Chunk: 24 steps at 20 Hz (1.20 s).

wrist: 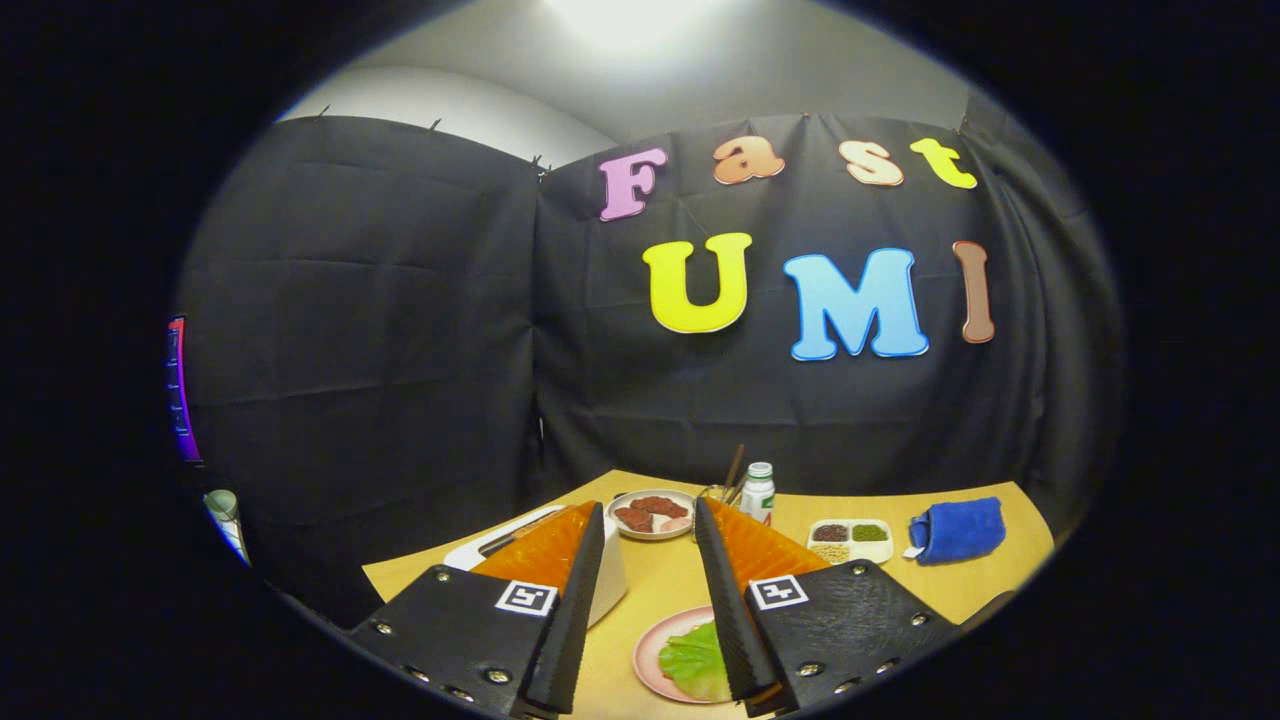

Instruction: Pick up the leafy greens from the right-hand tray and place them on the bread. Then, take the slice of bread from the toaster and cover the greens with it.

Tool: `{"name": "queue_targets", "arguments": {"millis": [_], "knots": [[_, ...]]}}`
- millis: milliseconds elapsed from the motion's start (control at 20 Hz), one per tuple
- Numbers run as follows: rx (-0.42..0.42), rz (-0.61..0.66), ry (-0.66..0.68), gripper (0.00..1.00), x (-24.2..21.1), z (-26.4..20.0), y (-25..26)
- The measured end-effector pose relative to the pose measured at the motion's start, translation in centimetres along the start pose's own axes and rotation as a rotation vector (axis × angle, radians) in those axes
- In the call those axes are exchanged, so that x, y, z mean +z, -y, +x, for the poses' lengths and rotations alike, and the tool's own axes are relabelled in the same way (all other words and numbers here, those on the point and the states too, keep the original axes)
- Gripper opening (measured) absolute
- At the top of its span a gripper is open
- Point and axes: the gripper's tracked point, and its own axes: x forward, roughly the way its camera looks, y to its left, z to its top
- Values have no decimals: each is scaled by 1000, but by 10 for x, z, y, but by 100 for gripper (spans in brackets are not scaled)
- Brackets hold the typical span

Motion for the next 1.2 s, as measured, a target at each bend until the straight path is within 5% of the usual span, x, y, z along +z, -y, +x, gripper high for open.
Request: {"name": "queue_targets", "arguments": {"millis": [400, 850, 1050, 1100, 1200], "knots": [[17, 5, -66, 50, -54, 72, -92], [-66, 17, -184, 50, -106, 127, -99], [-114, 23, -193, 36, -112, 135, -88], [-94, 31, -177, 17, -109, 133, -92], [-86, 43, -162, 11, -105, 131, -92]]}}
